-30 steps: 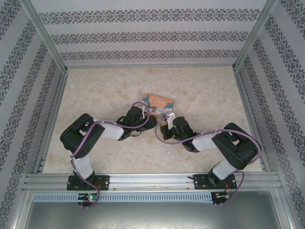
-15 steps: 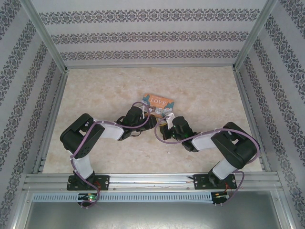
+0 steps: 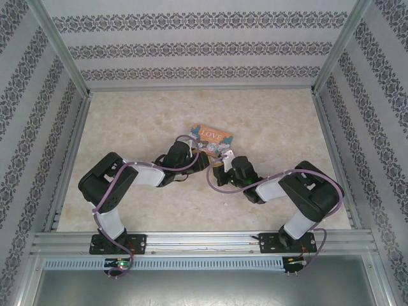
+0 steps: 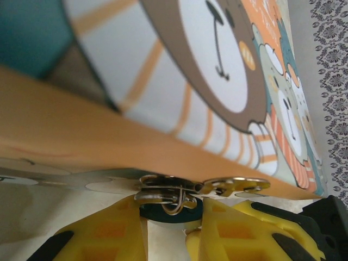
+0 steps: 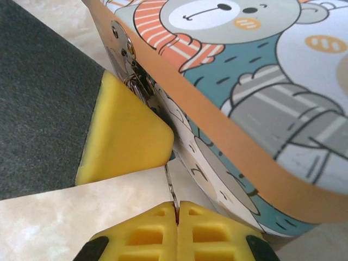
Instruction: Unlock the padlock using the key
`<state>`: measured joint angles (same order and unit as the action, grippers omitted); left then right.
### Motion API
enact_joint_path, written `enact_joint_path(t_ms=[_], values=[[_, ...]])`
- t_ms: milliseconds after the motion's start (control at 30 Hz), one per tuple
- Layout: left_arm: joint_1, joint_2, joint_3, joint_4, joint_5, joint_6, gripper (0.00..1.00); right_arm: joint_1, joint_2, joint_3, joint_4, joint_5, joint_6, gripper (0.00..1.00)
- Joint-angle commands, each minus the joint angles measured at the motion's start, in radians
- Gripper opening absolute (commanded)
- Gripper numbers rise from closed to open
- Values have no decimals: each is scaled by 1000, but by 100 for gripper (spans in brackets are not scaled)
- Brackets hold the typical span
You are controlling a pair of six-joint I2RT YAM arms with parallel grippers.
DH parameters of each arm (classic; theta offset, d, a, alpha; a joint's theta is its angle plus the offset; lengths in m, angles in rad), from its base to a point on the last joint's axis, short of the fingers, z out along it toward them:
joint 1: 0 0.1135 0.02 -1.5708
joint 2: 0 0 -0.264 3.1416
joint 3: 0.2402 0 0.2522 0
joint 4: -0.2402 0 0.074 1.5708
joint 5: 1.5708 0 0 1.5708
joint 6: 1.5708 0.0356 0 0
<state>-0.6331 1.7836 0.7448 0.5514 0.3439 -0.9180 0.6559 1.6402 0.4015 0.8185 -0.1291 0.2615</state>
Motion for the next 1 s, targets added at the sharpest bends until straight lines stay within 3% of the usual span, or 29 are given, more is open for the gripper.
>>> enact_joint_path(t_ms=[0, 967], values=[[-9, -42, 22, -6, 74, 1, 23, -16, 13, 3, 146, -67, -15, 0], [-8, -35, 11, -18, 89, 19, 23, -124, 78, 48, 178, -365, 42, 0]])
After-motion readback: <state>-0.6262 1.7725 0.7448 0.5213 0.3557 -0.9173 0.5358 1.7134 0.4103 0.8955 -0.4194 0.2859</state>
